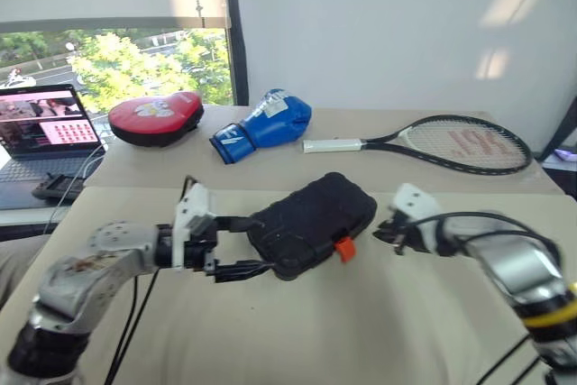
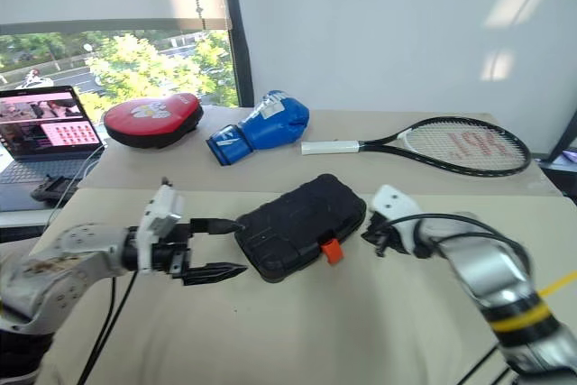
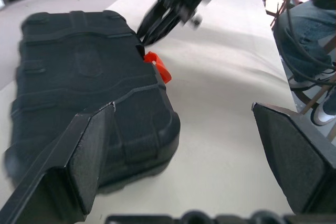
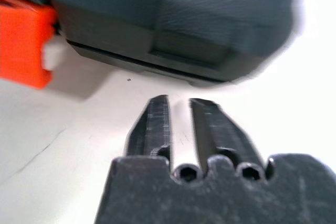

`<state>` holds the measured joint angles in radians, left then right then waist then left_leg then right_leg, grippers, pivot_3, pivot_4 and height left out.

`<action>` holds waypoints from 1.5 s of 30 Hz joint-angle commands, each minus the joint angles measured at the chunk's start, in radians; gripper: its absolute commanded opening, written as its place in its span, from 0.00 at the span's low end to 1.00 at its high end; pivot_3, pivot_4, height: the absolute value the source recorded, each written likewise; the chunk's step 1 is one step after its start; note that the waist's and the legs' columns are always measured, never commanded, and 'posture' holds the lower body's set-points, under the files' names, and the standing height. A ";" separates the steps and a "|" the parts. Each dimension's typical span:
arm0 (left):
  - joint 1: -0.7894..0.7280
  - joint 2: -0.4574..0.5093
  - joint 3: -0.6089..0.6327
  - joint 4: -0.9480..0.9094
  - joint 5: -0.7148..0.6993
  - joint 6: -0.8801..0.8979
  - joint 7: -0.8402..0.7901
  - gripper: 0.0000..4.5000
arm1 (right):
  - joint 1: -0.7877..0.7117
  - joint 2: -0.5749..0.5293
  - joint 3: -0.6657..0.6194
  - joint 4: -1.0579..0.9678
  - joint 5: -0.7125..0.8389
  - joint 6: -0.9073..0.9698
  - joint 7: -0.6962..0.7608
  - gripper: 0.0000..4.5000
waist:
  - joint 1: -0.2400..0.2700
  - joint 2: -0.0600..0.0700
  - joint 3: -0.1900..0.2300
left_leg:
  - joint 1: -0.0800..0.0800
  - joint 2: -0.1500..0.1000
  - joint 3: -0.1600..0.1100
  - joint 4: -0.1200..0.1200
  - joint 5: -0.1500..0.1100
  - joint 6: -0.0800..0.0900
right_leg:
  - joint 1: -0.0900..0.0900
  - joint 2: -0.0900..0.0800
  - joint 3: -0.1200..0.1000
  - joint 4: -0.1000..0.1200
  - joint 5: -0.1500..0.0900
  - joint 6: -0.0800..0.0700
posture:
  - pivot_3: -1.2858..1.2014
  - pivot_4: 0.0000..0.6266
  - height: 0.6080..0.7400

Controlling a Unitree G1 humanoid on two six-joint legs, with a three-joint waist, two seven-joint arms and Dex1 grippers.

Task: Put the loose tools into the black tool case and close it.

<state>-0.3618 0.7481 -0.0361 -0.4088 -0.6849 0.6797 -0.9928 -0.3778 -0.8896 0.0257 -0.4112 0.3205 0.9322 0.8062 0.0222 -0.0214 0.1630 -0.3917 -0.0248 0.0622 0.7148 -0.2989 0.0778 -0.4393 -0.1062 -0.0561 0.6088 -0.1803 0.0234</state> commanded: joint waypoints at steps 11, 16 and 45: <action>-0.091 -0.089 -0.279 0.312 0.291 -0.166 -0.110 1.00 | 0.147 0.335 -0.101 -0.330 0.114 0.283 -0.348 0.76 | -0.009 0.000 -0.001 | 0.009 0.000 0.000 0.001 0.000 0.002 | 0.004 -0.001 0.005 0.002 0.001 -0.002 | 0.52 0.24 1.00; -0.115 -0.108 -0.268 0.339 0.301 -0.187 -0.134 1.00 | 0.104 0.381 -0.039 -0.255 0.094 0.256 -0.390 0.76 | -0.009 0.001 -0.002 | 0.011 0.000 0.000 0.001 0.001 0.003 | 0.004 -0.001 0.005 0.003 0.002 -0.003 | 0.52 0.24 1.00; -0.094 -0.098 -0.228 0.310 0.330 -0.180 -0.128 1.00 | 0.013 0.394 0.020 -0.111 0.068 0.062 -0.346 0.26 | -0.013 0.001 -0.002 | 0.009 0.000 0.000 0.000 0.001 0.004 | 0.003 0.000 0.005 0.003 0.002 -0.003 | 0.52 0.24 1.00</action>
<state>-0.4750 0.6325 -0.2463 -0.1254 -0.3891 0.4617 -1.1279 -0.3244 -0.4995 0.0655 -0.5037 0.3943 1.0763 0.4514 0.0089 -0.0201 0.1612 -0.3823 -0.0246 0.0623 0.7149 -0.2983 0.0816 -0.4365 -0.1060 -0.0509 0.6114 -0.1785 0.0202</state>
